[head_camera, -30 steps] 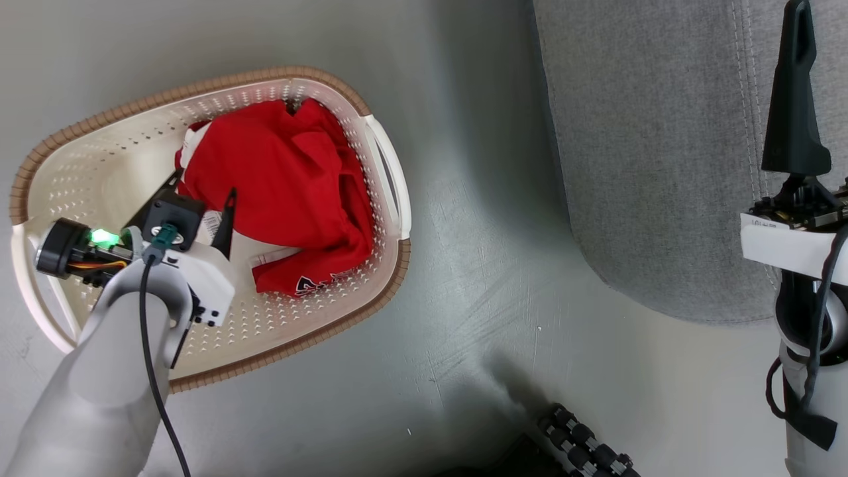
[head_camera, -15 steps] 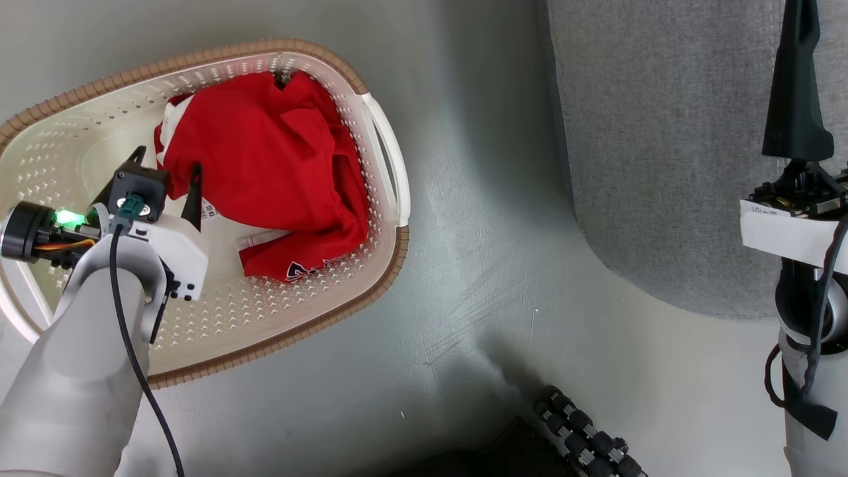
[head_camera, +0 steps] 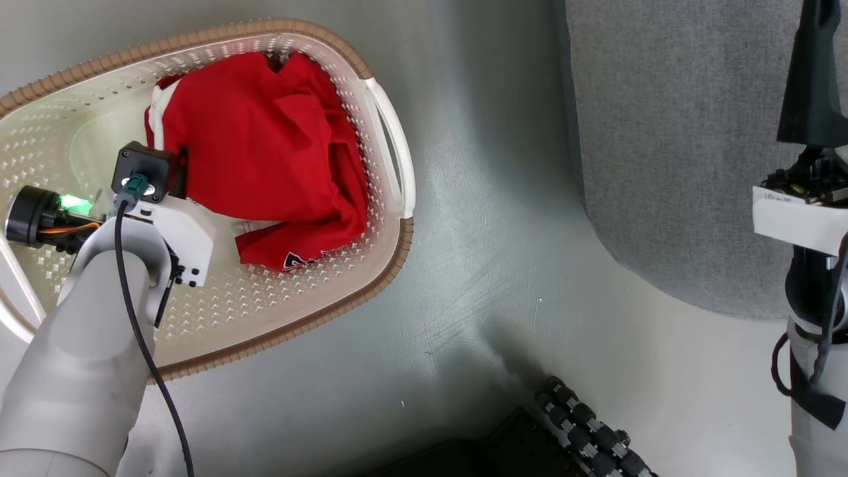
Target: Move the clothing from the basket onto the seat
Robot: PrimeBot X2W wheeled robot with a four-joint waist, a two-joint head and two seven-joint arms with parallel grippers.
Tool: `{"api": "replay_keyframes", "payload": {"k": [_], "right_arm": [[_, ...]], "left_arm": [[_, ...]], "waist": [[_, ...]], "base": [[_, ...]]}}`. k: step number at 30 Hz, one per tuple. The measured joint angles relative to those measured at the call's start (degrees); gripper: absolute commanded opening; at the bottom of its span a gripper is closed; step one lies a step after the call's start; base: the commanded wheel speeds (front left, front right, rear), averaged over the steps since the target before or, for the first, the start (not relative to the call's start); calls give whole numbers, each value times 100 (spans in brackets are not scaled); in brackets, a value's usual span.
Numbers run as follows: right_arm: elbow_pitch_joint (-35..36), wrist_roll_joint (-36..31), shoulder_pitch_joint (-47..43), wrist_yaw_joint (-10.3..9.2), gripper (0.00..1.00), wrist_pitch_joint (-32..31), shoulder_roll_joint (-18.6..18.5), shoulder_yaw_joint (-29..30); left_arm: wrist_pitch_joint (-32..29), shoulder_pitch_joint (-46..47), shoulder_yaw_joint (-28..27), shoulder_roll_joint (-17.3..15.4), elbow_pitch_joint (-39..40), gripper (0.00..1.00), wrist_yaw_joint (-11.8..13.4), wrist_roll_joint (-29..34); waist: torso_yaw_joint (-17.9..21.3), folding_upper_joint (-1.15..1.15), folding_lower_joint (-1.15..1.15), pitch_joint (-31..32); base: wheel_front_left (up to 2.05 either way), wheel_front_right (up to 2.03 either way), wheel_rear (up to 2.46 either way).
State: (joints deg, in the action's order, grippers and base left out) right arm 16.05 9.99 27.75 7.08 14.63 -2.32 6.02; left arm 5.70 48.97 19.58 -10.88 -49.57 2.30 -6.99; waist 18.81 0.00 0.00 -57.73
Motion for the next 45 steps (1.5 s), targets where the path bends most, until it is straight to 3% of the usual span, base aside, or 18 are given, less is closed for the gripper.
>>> {"api": "replay_keyframes", "payload": {"k": [15,23,45], "right_arm": [[-142,-1,302,0,100,0,-1,24],[-279,-89,364,0,100,0,-4,-67],[-1284,-363,497,0,100,0,-191,-938]], "left_arm": [[577,66,287,175,212,0,-247,56],[756,-17,335,192,564,0,-255,56],[876,-868,-1,-27,2539,0,-225,-58]], "waist": [[-191,0,0,181],[-351,0,0,410],[-934,0,0,1467]], "base": [[0,0,0],[0,0,0],[0,0,0]]}}
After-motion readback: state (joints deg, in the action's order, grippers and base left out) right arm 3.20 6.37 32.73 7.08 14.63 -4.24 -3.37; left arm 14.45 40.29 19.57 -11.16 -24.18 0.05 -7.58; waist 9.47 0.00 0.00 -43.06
